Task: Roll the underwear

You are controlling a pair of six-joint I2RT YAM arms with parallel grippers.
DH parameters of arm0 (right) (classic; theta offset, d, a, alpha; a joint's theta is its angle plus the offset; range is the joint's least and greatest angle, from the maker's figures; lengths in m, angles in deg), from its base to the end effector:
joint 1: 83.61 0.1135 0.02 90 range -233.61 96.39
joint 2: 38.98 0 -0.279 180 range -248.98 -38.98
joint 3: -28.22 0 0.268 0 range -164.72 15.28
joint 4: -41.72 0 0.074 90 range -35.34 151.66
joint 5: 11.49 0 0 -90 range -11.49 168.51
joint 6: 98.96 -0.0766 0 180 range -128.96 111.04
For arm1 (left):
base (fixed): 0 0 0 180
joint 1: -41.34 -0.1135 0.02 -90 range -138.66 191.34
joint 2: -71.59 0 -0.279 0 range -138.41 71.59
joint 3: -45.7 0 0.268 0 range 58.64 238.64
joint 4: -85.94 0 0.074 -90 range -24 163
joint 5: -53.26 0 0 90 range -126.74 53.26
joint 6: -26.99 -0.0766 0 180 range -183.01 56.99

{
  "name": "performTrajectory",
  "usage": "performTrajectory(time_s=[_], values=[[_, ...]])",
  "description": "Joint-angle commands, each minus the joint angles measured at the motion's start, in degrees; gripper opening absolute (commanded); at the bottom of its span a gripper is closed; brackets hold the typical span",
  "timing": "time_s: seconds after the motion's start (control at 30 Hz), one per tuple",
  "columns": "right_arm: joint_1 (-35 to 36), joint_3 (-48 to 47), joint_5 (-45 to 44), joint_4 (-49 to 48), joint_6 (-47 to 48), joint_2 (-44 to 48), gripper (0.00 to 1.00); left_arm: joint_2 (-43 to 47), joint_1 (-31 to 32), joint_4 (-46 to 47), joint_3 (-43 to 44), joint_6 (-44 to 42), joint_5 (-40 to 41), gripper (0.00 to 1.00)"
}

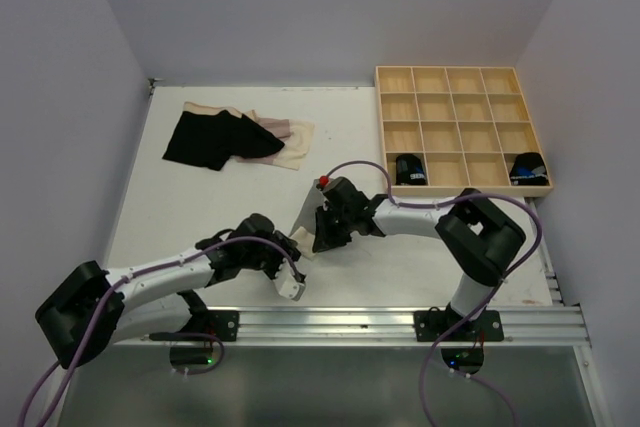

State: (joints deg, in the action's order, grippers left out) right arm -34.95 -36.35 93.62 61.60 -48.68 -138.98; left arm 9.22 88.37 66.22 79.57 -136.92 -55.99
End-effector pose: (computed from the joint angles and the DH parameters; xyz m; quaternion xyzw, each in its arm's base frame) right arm 0.2301 0.2918 0.1112 -0.1128 0.9403 0.2960 0.1244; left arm 0.1339 -0.1808 0.1237 0.8308 0.4021 -0.0702 0.3782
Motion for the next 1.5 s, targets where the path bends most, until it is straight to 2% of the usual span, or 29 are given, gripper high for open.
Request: performTrajectory(time_s=[0.0, 0.3, 0.43, 0.57, 0.6, 0.73, 0.77, 0.87, 0.93, 1.03, 1.2, 1.33, 1.47], values=[[-0.2, -1.1, -0.7, 1.8, 1.6, -1.4, 0.19, -0.8, 0.3, 9.2, -2.4, -6.0, 2.9, 0.5], [-0.3, -2.2, -0.2, 3.3, 3.0, -2.2, 0.2, -2.0, 0.4, 22.5, -10.9, -13.2, 6.9, 0.48], [-0.3, -3.0, -0.1, 3.6, 3.3, -2.6, 0.2, -2.6, 0.5, 24.3, -12.8, -16.9, 6.7, 0.46], [-0.3, -3.3, 0.1, 3.9, 3.4, -2.8, 0.2, -3.9, 0.7, 24.5, -12.8, -17.1, 5.4, 0.39], [-0.4, -3.4, 0.2, 4.0, 3.5, -2.9, 0.2, -4.3, 0.7, 23.7, -12.0, -17.0, 5.2, 0.32], [-0.5, -3.8, -0.3, 4.7, 4.5, -2.1, 0.25, -7.1, 0.8, 14.5, -6.5, -13.6, 3.4, 0.14], [-0.6, -3.9, -0.4, 5.2, 4.8, -1.7, 0.27, -7.4, 0.7, 9.4, -4.9, -12.1, 2.5, 0.07], [-1.8, -4.2, -1.6, 6.3, 7.2, 1.6, 0.41, -7.9, 0.7, 0.8, -0.8, -8.2, 0.4, 0.0], [-3.0, -4.0, -1.7, 7.0, 9.7, 5.1, 0.51, -7.9, 0.7, -2.6, 1.9, -5.3, -0.4, 0.0], [-4.0, -3.9, -3.9, 9.4, 14.1, 10.5, 0.54, -9.3, 0.7, -10.6, 6.6, -0.7, -2.7, 0.0], [-4.3, 0.2, -5.4, 9.0, 19.2, 20.7, 0.52, -13.4, 0.4, -22.4, 13.3, 5.9, -9.0, 0.0], [-4.3, 10.4, -3.4, 0.1, 20.6, 32.6, 0.52, -21.3, -1.3, -27.3, 18.9, 11.9, -13.4, 0.0], [-4.0, 13.9, -0.6, -1.0, 23.4, 39.1, 0.5, -30.8, -7.5, -34.4, 27.1, 14.6, -19.8, 0.0]])
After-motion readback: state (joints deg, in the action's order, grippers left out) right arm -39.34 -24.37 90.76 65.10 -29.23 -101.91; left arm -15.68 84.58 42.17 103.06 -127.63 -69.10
